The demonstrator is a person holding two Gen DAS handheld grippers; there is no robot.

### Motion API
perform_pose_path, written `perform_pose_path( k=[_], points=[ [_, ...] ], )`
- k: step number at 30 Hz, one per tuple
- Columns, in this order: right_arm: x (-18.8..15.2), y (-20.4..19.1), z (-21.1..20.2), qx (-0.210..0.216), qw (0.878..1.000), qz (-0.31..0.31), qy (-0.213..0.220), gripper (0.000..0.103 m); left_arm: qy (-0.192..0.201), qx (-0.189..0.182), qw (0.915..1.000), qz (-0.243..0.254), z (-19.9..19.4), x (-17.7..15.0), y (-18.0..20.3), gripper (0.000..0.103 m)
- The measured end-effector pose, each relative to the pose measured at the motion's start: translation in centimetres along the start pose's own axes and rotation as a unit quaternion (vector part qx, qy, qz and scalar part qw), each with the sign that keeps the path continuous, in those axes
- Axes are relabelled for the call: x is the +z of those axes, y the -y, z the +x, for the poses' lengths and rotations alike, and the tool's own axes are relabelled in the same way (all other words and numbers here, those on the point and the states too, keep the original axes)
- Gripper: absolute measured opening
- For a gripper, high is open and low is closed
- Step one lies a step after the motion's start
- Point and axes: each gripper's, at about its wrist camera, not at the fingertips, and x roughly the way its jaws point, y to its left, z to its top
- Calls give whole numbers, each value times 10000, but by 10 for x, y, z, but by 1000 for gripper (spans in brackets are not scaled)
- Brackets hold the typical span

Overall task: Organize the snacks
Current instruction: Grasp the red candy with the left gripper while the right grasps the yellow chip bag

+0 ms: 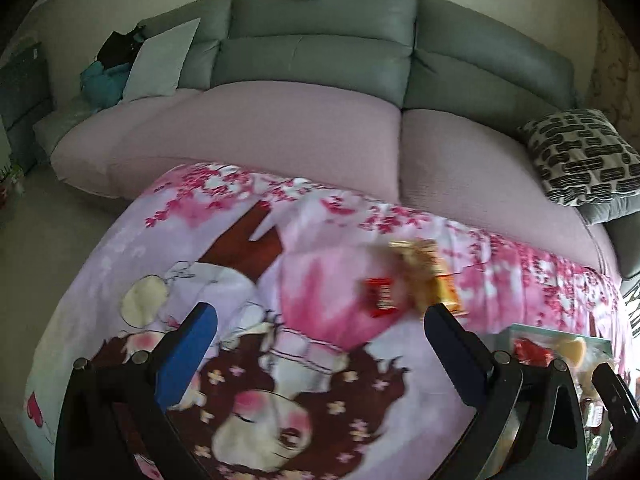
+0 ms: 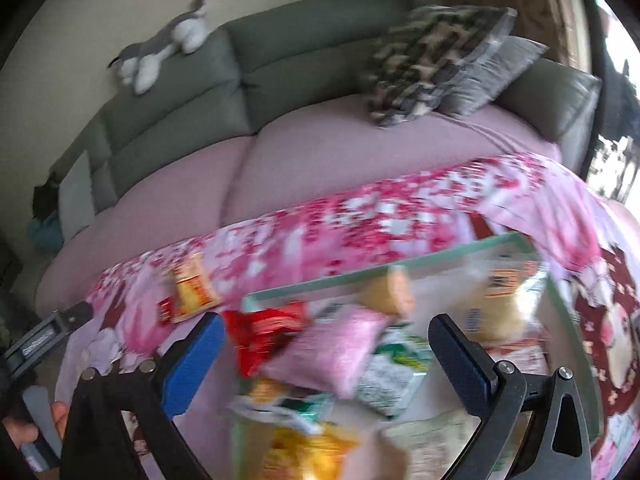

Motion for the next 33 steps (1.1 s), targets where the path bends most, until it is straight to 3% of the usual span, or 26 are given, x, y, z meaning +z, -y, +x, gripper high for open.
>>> perform_pose_path(
  k=[5, 10, 14, 17, 20, 23, 33],
  points=[
    [-5, -44, 8, 223, 9987, -451, -35, 103, -313, -224, 9992, -104, 17, 6, -19, 103],
    [-9, -76, 20, 546, 9969, -531, -213, 103, -597, -659, 9960, -112, 37, 7, -20, 103],
    [-2, -96, 35, 1034, 9929, -419, -410, 101, -730, -610, 9955, 37, 55, 6, -17, 102],
    [13, -109, 49, 1227, 9901, -371, -563, 97, -888, -869, 9922, -76, 67, 5, -17, 101],
    [27, -121, 65, 1220, 9888, -484, -710, 97, -1036, -1094, 9884, -178, 79, 5, -13, 86],
    [33, -126, 90, 1298, 9849, -519, -1024, 88, -1148, -1257, 9853, -160, 91, 3, -6, 84],
    [34, -134, 150, 1237, 9770, -546, -1647, 74, -1263, -1311, 9830, 258, 120, 1, 29, 66]
  ],
)
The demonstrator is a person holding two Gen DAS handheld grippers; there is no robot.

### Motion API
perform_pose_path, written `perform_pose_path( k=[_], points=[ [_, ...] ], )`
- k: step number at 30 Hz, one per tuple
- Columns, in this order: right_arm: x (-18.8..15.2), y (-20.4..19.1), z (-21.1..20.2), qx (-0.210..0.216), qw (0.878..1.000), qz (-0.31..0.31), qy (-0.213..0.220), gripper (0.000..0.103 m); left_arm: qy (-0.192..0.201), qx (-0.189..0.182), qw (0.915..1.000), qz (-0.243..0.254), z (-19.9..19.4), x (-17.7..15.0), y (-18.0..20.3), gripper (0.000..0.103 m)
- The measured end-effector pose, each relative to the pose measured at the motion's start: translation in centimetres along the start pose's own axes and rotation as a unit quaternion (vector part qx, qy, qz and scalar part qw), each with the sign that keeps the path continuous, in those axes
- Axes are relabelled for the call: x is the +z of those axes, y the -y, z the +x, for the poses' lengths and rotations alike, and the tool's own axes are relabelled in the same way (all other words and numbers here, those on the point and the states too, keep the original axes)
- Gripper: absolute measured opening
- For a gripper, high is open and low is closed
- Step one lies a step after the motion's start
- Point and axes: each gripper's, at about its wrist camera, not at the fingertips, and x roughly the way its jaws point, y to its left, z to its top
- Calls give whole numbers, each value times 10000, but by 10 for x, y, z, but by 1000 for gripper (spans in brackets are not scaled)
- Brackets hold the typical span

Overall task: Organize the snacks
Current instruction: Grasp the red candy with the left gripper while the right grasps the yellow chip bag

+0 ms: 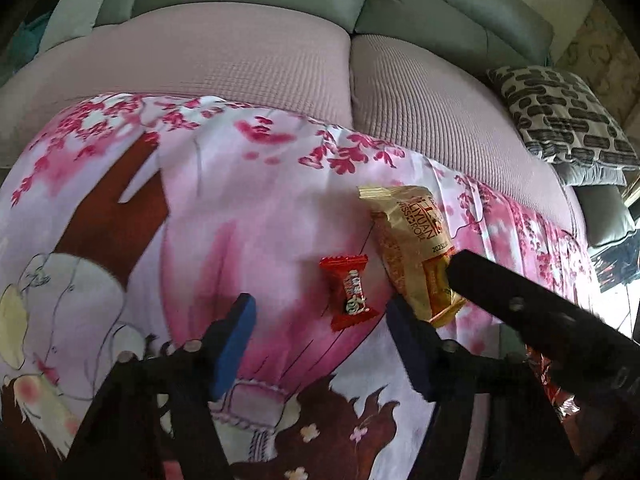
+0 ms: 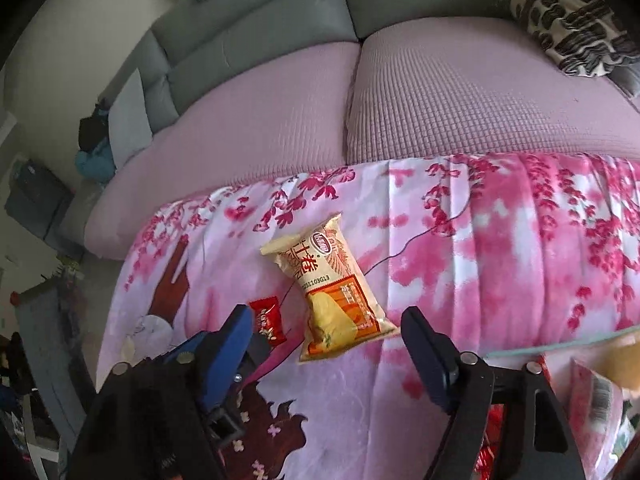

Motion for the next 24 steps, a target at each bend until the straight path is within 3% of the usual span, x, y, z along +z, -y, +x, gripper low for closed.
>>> perform_pose_path(
  k=[8, 10, 12, 14, 17, 24],
  points=[
    [9, -5, 30, -238, 9991, -252, -246, 71, 62, 214, 9995, 239, 13, 6, 11, 49],
    [10, -6, 36, -277, 9988, -268, -304, 69, 94, 268, 9993, 262, 14, 7, 11, 42],
    [11, -5, 42, -312, 9986, -251, -334, 67, 120, 331, 9990, 268, 16, 7, 12, 24],
    [11, -3, 46, -324, 9986, -206, -365, 52, 134, 345, 9991, 217, 17, 6, 9, 21],
    [10, -1, 46, -228, 9991, -127, -335, 42, 159, 323, 9992, 164, 18, 6, 7, 19],
    [7, -1, 28, -182, 9996, -65, -200, 39, 292, 595, 9978, 90, -1, -5, 2, 19]
  ],
)
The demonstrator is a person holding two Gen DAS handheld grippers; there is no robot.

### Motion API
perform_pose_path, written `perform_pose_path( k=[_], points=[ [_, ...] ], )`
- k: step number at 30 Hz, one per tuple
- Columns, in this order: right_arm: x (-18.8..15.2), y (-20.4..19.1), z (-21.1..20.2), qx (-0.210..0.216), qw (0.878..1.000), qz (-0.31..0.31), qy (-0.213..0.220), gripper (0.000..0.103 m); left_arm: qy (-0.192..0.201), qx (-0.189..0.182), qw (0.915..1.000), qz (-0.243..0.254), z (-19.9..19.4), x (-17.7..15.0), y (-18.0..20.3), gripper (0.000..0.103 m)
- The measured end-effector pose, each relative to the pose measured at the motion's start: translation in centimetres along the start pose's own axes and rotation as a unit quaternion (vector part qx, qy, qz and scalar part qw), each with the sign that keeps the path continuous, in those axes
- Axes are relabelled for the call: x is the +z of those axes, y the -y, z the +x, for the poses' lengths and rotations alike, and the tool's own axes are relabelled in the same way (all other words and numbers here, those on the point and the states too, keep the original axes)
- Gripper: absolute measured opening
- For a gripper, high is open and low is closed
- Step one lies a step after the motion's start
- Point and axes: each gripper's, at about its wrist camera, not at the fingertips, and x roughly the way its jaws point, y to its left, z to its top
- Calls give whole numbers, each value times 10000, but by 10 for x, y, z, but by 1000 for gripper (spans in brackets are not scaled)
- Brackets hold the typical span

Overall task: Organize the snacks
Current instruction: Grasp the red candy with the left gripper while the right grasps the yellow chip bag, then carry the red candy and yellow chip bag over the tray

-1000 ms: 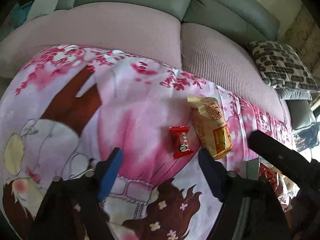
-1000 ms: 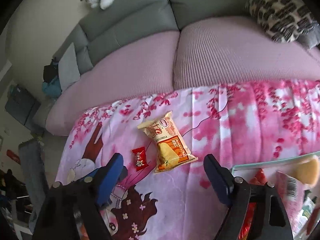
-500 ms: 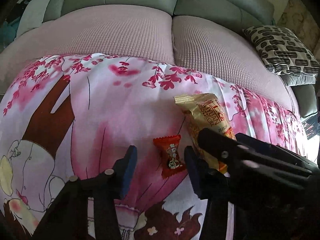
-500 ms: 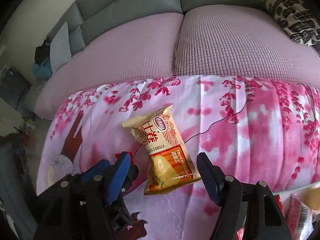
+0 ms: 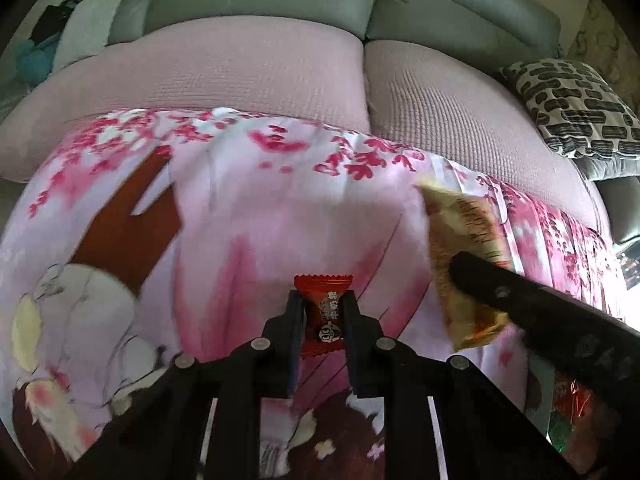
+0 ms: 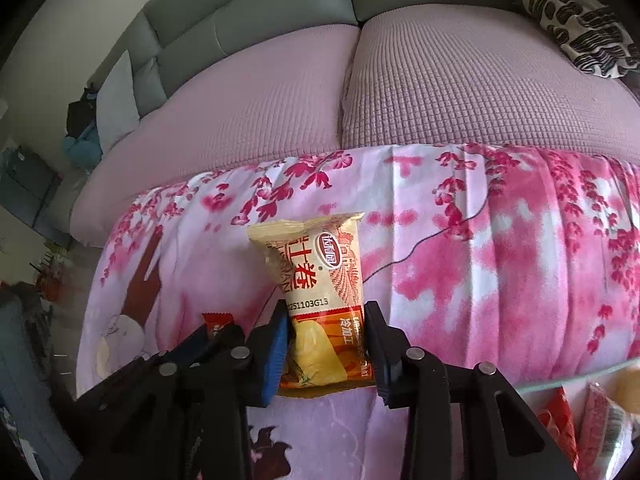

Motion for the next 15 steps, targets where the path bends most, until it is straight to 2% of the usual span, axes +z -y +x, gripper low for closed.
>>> perform_pose_path(
  k=[8, 15],
  points=[
    [-20, -2, -63, 73, 9995, 91, 287, 39, 276, -7, 9992, -290, -58, -21, -7, 19],
    [-53, 4, -128, -15, 9988, 167, 456, 39, 555, -181, 9978, -317, -119, -46, 15, 19]
  ],
)
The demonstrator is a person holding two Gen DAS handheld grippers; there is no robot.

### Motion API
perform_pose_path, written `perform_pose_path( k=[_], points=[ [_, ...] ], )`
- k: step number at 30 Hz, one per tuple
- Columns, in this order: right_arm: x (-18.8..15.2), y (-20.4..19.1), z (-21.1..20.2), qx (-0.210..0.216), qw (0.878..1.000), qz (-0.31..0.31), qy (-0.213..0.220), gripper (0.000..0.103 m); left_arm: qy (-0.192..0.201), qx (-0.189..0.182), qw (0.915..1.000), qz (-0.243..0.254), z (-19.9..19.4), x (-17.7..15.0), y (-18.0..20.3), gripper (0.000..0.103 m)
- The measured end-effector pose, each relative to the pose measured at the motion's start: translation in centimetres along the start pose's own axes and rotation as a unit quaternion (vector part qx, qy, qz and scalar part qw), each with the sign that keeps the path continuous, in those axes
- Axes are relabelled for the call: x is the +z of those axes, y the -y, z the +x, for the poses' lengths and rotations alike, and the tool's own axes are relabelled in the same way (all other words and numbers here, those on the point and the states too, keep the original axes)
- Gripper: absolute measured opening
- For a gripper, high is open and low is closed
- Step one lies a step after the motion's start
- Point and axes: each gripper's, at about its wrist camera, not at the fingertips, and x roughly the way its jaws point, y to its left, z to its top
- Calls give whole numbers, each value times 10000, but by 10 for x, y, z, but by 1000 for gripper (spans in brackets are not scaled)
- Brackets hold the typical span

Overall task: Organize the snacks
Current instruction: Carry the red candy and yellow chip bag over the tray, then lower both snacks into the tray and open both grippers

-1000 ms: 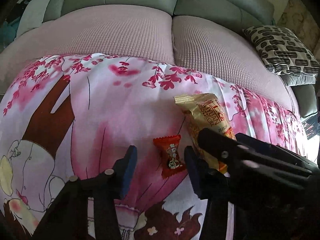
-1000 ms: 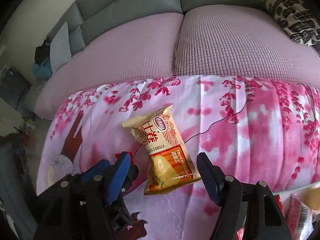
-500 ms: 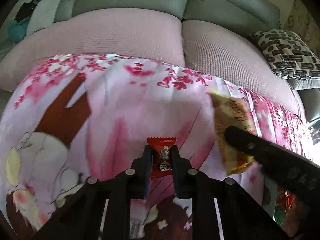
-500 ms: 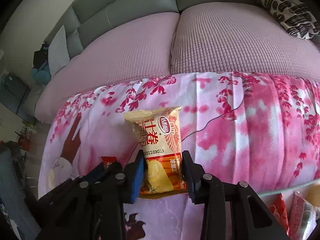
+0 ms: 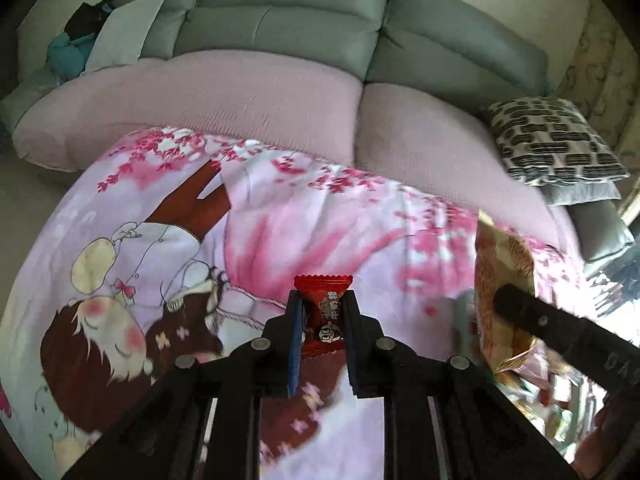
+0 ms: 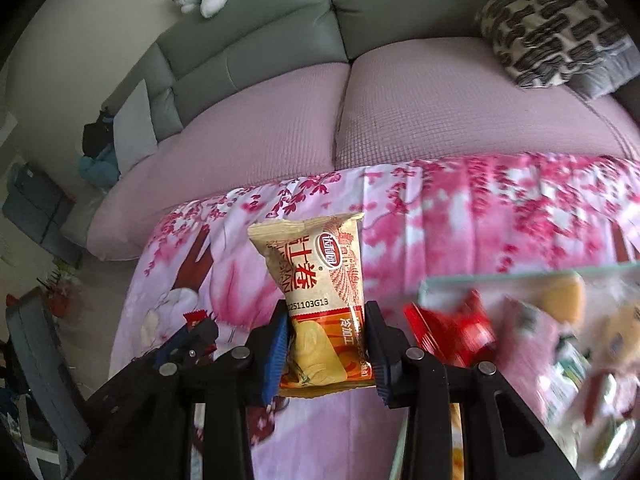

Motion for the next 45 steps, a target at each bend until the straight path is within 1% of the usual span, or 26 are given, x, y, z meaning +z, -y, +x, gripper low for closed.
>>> perform_pose_path(
  k=[5, 8, 10, 16, 19, 21, 26, 28, 29, 31, 35, 40, 41, 42, 43, 44, 45],
  points=[
    [-24, 13, -42, -146, 9997, 111, 130, 39, 166, -194, 9996, 101, -34, -18, 25, 19],
    [-40, 25, -62, -133, 9994, 221, 216, 39, 171, -337, 9990, 218, -45, -31, 41, 19],
    [-50, 34, -72, -212, 9990, 296, 256, 39, 179, -400, 9985, 338, -49, -41, 53, 19],
    [-84, 79, -93, -623, 9954, 673, 291, 39, -3, -618, 9954, 728, -41, -73, 91, 19],
    [-97, 104, -100, -824, 9921, 886, 344, 39, -84, -728, 9922, 1006, -35, -89, 113, 19],
    [-104, 116, -103, -964, 9896, 999, 379, 39, -79, -787, 9885, 1293, -34, -99, 131, 19],
    [-114, 143, -104, -1279, 9817, 1344, 436, 39, -1, -996, 9799, 1726, -29, -115, 163, 19],
    [-115, 150, -101, -1359, 9792, 1442, 438, 39, -62, -980, 9761, 1941, -24, -122, 175, 19],
    [-116, 154, -98, -1381, 9780, 1502, 433, 39, -108, -913, 9747, 2037, -21, -124, 180, 19],
    [-118, 159, -94, -1418, 9764, 1575, 416, 39, -128, -932, 9728, 2116, -18, -125, 185, 19],
    [-122, 170, -88, -1570, 9740, 1589, 373, 39, -128, -891, 9720, 2170, -14, -125, 189, 19],
    [-125, 175, -87, -1530, 9748, 1585, 366, 40, -204, -1009, 9718, 2121, -14, -126, 188, 20],
    [-125, 175, -87, -1548, 9746, 1575, 365, 40, -205, -1036, 9710, 2143, -14, -126, 188, 21],
    [-126, 175, -88, -1560, 9746, 1564, 365, 40, -222, -1071, 9702, 2163, -14, -126, 189, 29],
    [-126, 175, -89, -1573, 9745, 1555, 368, 40, -228, -1096, 9699, 2161, -15, -126, 190, 34],
    [-127, 176, -91, -1583, 9743, 1557, 374, 40, -184, -1032, 9720, 2102, -17, -126, 188, 43],
    [-127, 176, -92, -1599, 9738, 1570, 376, 40, -169, -1041, 9728, 2065, -18, -126, 186, 50]
  ],
)
